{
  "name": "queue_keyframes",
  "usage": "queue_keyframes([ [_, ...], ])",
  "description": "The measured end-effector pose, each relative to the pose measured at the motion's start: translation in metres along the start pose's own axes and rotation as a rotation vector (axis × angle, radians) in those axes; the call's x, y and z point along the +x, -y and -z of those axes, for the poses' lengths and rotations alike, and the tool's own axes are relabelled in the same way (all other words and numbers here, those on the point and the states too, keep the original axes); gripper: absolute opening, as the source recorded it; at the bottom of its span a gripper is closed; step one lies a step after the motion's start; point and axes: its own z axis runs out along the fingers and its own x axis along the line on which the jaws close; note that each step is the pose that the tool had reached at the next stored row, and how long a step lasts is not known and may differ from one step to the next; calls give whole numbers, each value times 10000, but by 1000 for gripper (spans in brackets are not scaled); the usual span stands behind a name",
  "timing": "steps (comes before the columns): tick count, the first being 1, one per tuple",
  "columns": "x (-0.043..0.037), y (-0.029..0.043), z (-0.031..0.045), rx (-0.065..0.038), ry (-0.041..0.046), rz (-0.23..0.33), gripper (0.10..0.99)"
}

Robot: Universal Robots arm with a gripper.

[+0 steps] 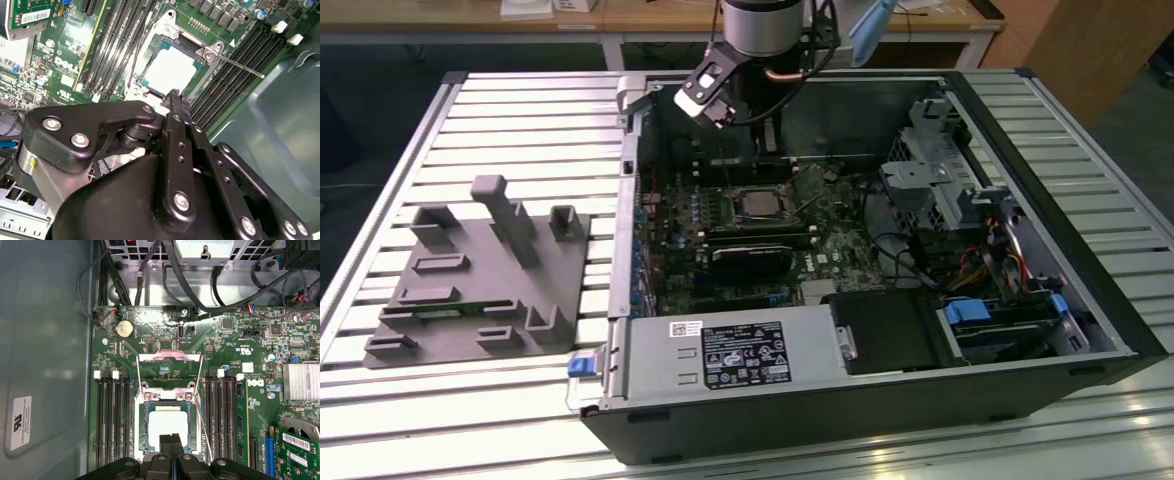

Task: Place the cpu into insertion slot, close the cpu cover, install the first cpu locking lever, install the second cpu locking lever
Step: 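Close the cpu cover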

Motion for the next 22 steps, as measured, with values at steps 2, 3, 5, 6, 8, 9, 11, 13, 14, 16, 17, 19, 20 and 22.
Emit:
queue_keyframes([
  [2,0,0,1,0,0,0,106],
  [3,0,0,2,0,0,0,106],
  [5,0,-1,16,2,4,0,106],
  [6,0,-2,20,1,1,0,106],
  [8,1,-3,36,1,1,0,106],
  [9,1,-3,37,0,1,0,106],
  [11,1,-3,37,-1,-2,0,106],
  [13,0,-4,38,0,0,0,106],
  [14,1,-7,39,1,1,1,106],
  [16,1,-21,38,1,2,0,106],
  [17,1,-31,36,0,1,0,106],
  [19,1,-50,35,1,1,0,106],
  [20,1,-61,33,0,0,0,106],
  [22,2,-79,32,0,0,0,106],
])
